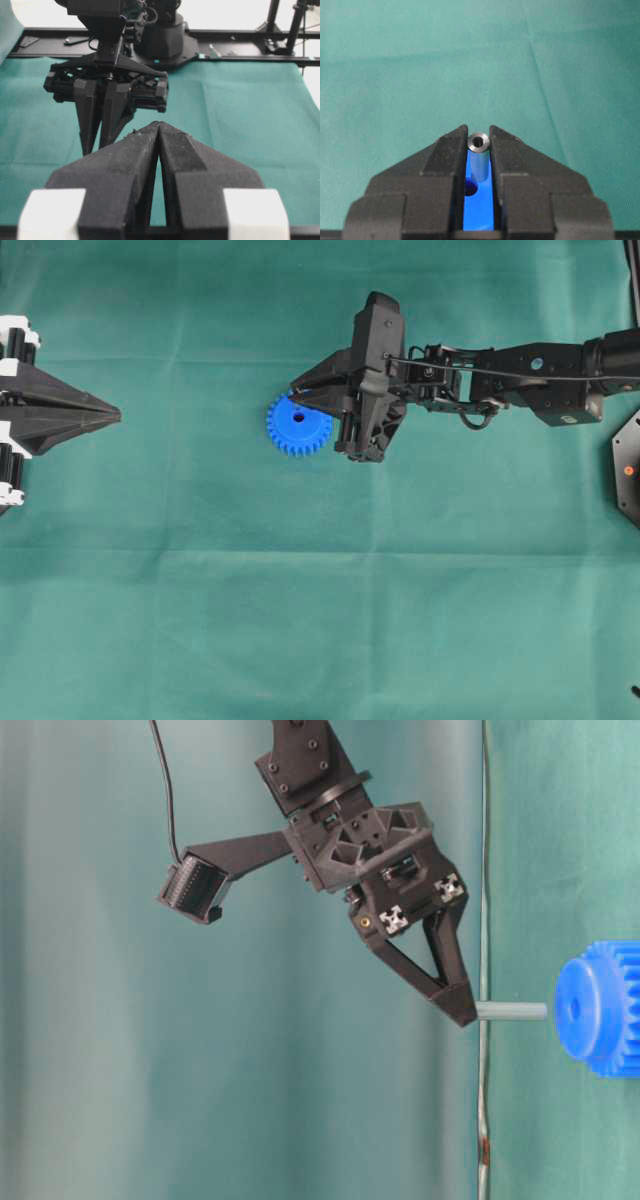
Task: Insert the shaft placed at a random location into the center hole of the medium gear at another random location.
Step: 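Lower the shaft into the gear's center hole with the right gripper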
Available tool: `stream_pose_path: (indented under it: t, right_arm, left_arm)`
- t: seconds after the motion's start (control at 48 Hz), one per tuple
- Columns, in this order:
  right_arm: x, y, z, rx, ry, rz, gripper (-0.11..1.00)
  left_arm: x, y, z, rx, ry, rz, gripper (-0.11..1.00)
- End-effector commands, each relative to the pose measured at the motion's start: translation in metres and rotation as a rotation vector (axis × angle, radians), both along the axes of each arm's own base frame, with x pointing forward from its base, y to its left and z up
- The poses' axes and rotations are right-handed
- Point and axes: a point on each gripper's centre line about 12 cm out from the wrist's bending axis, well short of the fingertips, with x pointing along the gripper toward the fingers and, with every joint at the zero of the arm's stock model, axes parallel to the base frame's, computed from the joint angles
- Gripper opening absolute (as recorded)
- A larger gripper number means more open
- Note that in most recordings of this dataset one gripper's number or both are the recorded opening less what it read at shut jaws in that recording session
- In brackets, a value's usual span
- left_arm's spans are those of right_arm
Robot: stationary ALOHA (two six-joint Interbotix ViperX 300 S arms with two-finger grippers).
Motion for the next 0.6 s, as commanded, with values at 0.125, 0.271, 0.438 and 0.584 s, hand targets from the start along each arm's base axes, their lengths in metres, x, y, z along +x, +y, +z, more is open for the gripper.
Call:
stream_pose_path:
  t: [0.125, 0.271, 0.438, 0.584]
  right_arm:
    - [0.003, 0.005, 0.014, -0.008, -0.044, 0.012, 0.13]
    - [0.005, 0.005, 0.006, -0.005, -0.038, 0.012, 0.13]
    - [0.006, 0.004, -0.006, 0.004, -0.013, 0.004, 0.13]
    - [0.007, 0.002, -0.013, 0.004, 0.004, 0.002, 0.13]
  left_arm:
    - [0.003, 0.000, 0.009, 0.003, -0.020, -0.001, 0.00]
    - [0.003, 0.000, 0.009, 0.003, -0.018, -0.001, 0.00]
    - [0.003, 0.000, 0.009, 0.003, -0.020, -0.001, 0.00]
    - [0.003, 0.000, 0.009, 0.003, -0.018, -0.001, 0.00]
